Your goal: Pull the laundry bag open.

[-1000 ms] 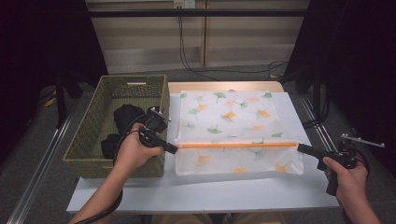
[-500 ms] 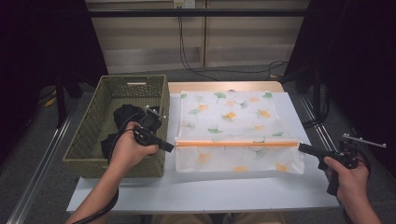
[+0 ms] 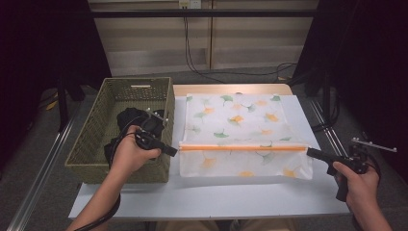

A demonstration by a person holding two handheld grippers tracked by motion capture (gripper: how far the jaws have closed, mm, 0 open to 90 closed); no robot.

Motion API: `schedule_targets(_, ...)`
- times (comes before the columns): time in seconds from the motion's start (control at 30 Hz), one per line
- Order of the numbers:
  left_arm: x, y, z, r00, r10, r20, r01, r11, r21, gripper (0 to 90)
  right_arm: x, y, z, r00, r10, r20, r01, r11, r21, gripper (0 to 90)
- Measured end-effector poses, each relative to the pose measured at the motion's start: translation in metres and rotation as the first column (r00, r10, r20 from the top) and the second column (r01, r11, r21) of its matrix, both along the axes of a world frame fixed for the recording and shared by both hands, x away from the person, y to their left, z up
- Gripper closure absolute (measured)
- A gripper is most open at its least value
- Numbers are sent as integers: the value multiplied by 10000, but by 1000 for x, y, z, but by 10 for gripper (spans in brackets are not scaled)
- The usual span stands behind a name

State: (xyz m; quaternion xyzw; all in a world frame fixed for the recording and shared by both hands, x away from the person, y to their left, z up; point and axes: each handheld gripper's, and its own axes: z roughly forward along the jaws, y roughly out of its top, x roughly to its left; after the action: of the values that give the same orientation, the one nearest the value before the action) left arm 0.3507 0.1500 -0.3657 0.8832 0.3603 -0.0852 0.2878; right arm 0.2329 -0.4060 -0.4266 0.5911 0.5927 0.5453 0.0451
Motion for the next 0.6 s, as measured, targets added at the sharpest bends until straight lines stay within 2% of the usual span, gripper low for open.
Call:
schedule_targets(0.17,0,0,-2,10000,75,-21,-76,9998,-180,900,0,0,0,10000,38,-8,-38,10000,9,872)
schedule_targets(0.2,0,0,-1,9999,-103,-93,103,9999,-11,900,1,0,0,10000,73,23,-73,10000,-25,872)
schedule_targets(0.37,-2,-3,-4,10000,0,-99,-2,9998,-174,900,0,0,-1,9999,95,-120,-95,10000,-4,870)
schedule_targets(0.43,-3,-5,-5,9997,-92,-241,89,9999,-136,900,0,0,-1,9999,119,-3,-119,9998,-168,869)
schedule_targets(0.47,-3,-6,-7,9998,-139,-148,136,9998,-139,900,-1,1,-1,9998,146,-143,-149,9997,-169,869)
schedule_targets(0.5,-3,-7,-8,9994,-176,-307,173,9998,-93,900,-1,2,-1,9997,179,-190,-184,9995,-268,869)
schedule_targets(0.57,-4,-9,-11,9993,-123,-350,116,9997,-193,900,-2,3,-2,9991,248,-337,-261,9989,-386,868)
schedule_targets(0.6,-3,-9,-10,9987,-306,-411,304,9995,-65,900,-2,3,-3,9991,273,-333,-288,9985,-463,867)
